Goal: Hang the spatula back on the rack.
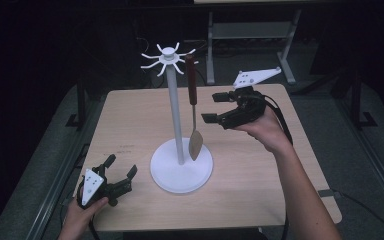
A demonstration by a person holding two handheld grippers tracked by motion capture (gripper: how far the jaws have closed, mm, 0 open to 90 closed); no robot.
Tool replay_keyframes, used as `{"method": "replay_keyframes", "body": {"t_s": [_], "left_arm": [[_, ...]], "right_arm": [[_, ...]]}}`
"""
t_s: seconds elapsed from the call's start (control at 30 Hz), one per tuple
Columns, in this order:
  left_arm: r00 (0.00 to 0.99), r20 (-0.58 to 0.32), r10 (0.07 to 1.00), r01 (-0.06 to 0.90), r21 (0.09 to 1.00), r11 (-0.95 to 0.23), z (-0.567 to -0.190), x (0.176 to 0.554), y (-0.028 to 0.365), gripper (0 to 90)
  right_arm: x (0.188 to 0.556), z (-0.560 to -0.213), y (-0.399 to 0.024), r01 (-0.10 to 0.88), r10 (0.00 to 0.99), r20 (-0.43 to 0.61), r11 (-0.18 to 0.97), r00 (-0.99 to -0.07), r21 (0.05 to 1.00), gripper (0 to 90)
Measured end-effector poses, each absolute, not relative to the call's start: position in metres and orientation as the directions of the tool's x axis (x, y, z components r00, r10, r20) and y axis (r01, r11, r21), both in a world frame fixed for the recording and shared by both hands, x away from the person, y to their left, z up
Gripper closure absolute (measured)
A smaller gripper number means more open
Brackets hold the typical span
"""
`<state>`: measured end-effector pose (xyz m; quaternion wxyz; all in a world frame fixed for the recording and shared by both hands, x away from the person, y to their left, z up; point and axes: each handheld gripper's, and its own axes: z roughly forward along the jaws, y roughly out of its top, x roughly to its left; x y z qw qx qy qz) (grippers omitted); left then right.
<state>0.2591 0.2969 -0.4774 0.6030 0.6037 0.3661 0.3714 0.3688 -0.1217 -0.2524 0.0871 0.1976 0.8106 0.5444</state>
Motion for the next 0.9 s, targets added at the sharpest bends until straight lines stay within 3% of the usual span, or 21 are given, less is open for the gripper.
{"method": "replay_keyframes", "body": {"t_s": [0.9], "left_arm": [[0.455, 0.004, 0.890, -0.004, 1.000, -0.003, -0.478, 0.259, 0.297, 12.6]], "right_arm": [[0.369, -0.311, -0.178, 0.345, 0.571, 0.105, 0.332, -0.814, 0.878, 18.2]]}}
